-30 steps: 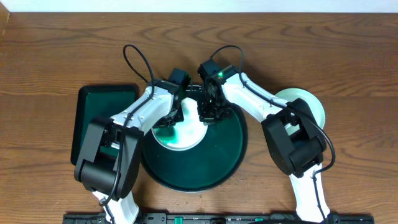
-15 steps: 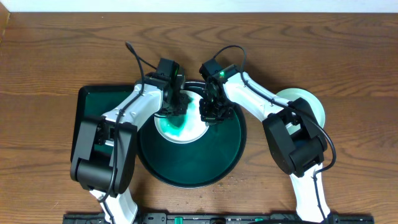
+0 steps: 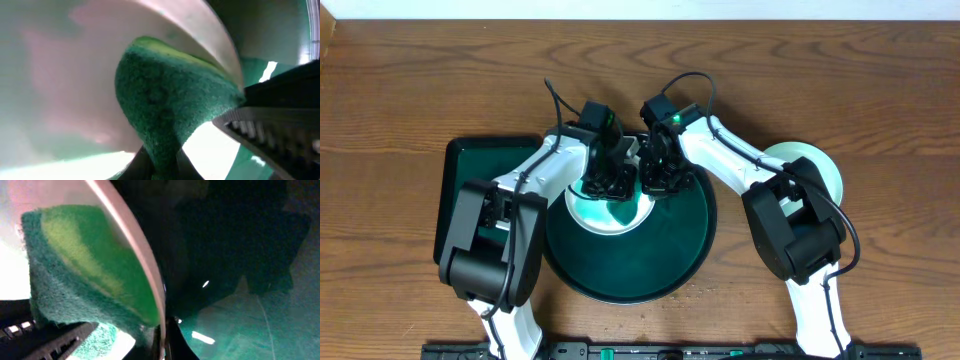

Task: Clean dirty plates on tray and stack at the side
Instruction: 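Scrub the last plate with the sponge in the left gripper, then lift the sponge away and grasp the plate rim with the right gripper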

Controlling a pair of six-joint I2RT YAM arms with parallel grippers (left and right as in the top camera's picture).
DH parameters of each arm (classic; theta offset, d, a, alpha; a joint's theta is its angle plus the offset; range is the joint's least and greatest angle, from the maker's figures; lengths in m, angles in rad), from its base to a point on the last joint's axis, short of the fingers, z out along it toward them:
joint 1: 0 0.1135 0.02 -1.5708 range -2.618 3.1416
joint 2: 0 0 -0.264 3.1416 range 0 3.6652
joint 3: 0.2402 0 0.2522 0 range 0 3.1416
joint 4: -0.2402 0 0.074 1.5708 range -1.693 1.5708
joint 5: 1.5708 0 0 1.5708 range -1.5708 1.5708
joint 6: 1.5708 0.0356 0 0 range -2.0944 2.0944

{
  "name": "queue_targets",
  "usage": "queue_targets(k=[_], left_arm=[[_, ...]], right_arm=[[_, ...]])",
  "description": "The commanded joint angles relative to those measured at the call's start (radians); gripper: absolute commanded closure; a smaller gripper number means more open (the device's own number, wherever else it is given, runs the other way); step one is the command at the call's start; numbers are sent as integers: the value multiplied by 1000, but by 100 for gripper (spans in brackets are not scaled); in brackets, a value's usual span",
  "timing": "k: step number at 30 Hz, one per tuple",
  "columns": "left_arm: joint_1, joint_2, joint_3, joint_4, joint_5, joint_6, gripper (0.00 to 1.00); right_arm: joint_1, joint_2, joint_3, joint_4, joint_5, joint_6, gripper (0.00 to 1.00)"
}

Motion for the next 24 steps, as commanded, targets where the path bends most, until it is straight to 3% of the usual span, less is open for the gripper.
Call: queue_targets(k=[1,6,13,18,24], left_arm=[[29,-4,8,-86,-375,-160,92],[88,-76,60,-175,-564,-255,93],[144,-206,63,-185,-608,-281,93],[149,-274,62,-194,-607,-282,93],[149,-286,62,-193,-606,-282,93]], right_arm=[[9,40,-26,-17,43,-47,99],[8,38,-26,-34,43,-51,99],[8,-25,-26,-42,111,-108,99],[10,-142,-26,-60,269,-121,99],[53,-306,-26,-93,590,-121,99]])
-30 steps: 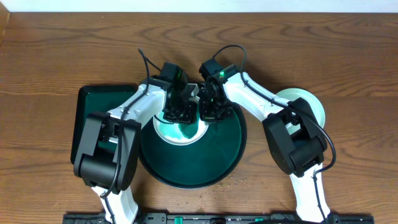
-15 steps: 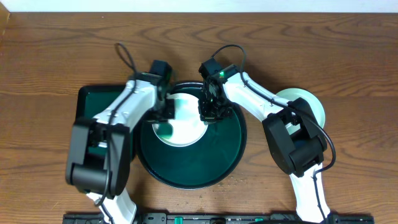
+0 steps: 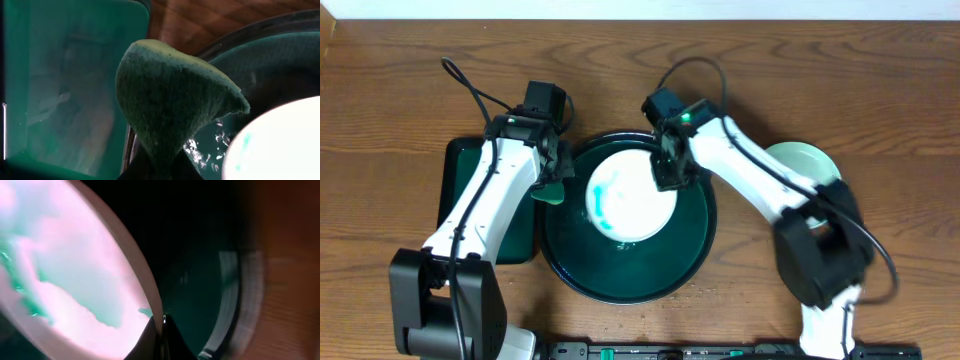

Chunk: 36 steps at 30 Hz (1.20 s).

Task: Clean dirty plates on tray and stack at the side
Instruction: 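Lift the sponge away and grasp the plate rim with the right gripper, then carry the plate right and stack it on the plate pile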

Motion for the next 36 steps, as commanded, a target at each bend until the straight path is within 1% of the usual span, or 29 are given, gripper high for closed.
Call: queue_targets(k=[1,5,10,18,25,30,36], left_arm=[[0,-11,24,-3,-26,-21,93],[0,-11,24,-3,-23,-21,93],[0,-11,24,-3,-23,-21,93],[0,-10,24,-3,-23,-24,93],[0,-10,24,-3,-23,-24,92],[0,-10,23,-3,-23,-24,93],[0,-10,23,-3,-23,-24,93]], right_arm=[[37,-115,1,-14,290,-25,99],[85,-194,1,-29,465,-25,99],[163,-241,1,-39,650,-25,99],[320,-246,1,-65,1036,-24,99],[436,-246,1,-68,1295,-21,99],[478,-246,1,-76,1411,-20,99],[488,-246,1,-76,1432,-2,99]])
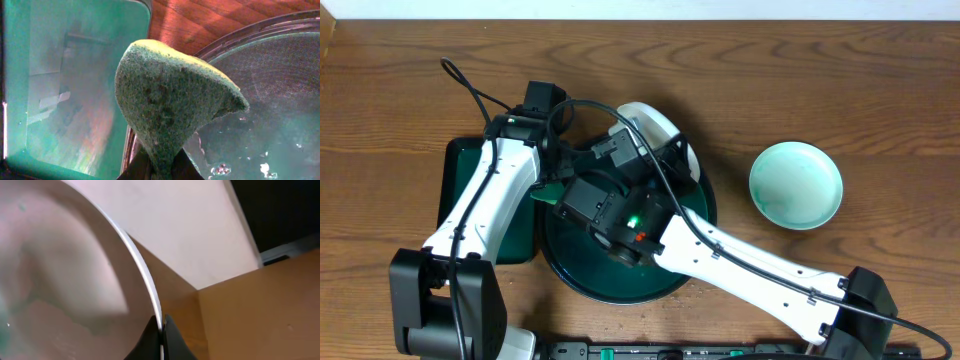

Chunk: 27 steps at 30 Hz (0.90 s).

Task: Clean dirty plates on tray and stack at the side
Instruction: 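Carry the plate right and stack it on the plate pile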

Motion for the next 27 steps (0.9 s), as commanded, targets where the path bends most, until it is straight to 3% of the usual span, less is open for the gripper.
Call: queue_targets(k=[1,7,16,21,27], left_arm=[[0,-10,23,-2,-23,-18,93],[0,-10,22,-5,-23,-18,92],[0,-10,22,-5,-23,-18,93],[0,-10,22,-5,-23,-18,92],[0,-10,22,-6,-23,-18,92]], right_arm=[[10,-25,1,-2,89,28,99],[-20,-25,1,-8,-38,67,99],[-252,-25,1,10,-781,64,99],[-415,-25,1,58,-1212,-48,99],[-630,-25,1,47,-1540,-132,99]])
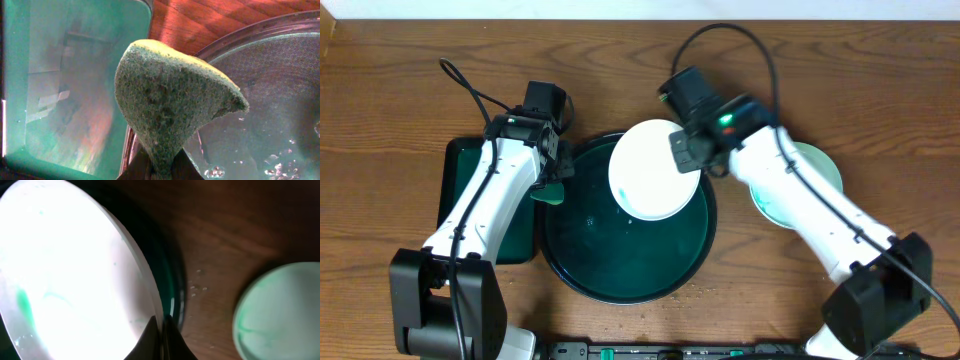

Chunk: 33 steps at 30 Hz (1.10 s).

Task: Clean dirty plates on tray and stack at the side
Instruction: 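Carry the plate right and stack it on the plate pile, then release the plate and drop the sponge into the basin with left gripper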

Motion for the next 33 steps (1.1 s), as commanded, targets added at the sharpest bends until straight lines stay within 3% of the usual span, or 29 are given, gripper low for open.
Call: queue_targets(k=[1,11,18,27,33], left_arm=[[0,-10,22,-3,-23,-10,93],[0,-10,22,-3,-23,-10,93],[0,-10,22,-3,-23,-10,93],[0,-10,14,-2,-23,-27,92],[0,-10,11,5,-23,-27,93]], right_arm=[[-116,-25,1,-19,-286,-74,99],[-501,-25,-31,-138,-319,-121,99],[-705,-25,-245,-11,-316,-47,99],[-872,-25,-404,112,-315,-23,99],[-898,-25,-463,137,-251,-4,99]])
